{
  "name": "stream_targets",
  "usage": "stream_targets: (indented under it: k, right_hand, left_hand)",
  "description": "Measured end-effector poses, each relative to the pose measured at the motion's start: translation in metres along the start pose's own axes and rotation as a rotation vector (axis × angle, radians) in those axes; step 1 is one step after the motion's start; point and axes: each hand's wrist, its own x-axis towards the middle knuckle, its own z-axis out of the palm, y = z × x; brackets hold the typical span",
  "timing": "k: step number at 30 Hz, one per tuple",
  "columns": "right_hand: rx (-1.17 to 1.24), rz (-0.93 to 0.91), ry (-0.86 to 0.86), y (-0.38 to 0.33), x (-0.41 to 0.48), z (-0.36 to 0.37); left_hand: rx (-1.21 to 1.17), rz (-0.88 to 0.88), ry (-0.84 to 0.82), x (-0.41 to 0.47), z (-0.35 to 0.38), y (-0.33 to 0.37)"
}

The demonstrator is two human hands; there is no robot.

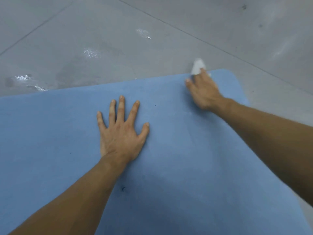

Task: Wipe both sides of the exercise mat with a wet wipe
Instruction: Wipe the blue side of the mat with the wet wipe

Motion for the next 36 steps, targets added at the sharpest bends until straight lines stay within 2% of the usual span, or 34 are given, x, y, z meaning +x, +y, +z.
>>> stream_targets:
  k: [2, 6, 9, 14, 18, 21, 23, 25, 28, 30, 32, 34, 36]
  right_hand:
    - [0.000, -0.178, -0.090, -0.037, -0.012, 0.016]
    - [-0.033, -0.384, -0.307, -0.089, -0.041, 0.034]
    - [-0.108, -0.416, -0.253, -0.080, -0.045, 0.030]
    - [-0.145, -0.047, 0.037, -0.001, -0.024, 0.001]
    - [-0.137, 0.284, 0.085, 0.061, -0.019, -0.021]
    - [-0.092, 0.419, 0.092, 0.058, -0.017, -0.019]
    - [-0.034, 0.345, 0.099, 0.033, -0.015, -0.008]
    - [-0.011, 0.140, 0.069, -0.004, -0.014, 0.013]
    - [0.047, -0.148, -0.069, -0.075, -0.023, 0.038]
    - [0.056, -0.253, -0.195, -0.110, -0.035, 0.045]
    - [0.039, -0.295, -0.232, -0.117, -0.044, 0.048]
    - [-0.008, -0.293, -0.168, -0.097, -0.044, 0.044]
    - [-0.061, -0.216, -0.103, -0.063, -0.037, 0.032]
  left_hand:
    - [0.001, -0.004, -0.001, 0.000, -0.001, 0.000]
    - [0.010, 0.000, 0.005, 0.000, 0.000, -0.001]
    - [0.003, 0.004, 0.015, 0.000, 0.001, 0.000]
    - [-0.008, 0.001, 0.006, 0.001, 0.000, 0.000]
    - [-0.005, 0.001, -0.003, 0.001, -0.001, 0.000]
    - [-0.004, 0.000, 0.000, 0.001, -0.001, 0.000]
    - [0.002, 0.000, 0.002, 0.001, 0.000, 0.000]
    - [0.007, -0.001, 0.002, 0.001, 0.000, 0.000]
    - [0.002, -0.001, 0.004, 0.002, 0.000, 0.000]
    - [0.001, 0.003, 0.004, 0.002, 0.001, 0.000]
    - [0.004, 0.007, 0.008, 0.002, 0.001, 0.000]
    - [-0.003, 0.006, 0.017, 0.002, 0.001, -0.001]
    - [0.001, -0.003, 0.010, 0.003, 0.002, 0.000]
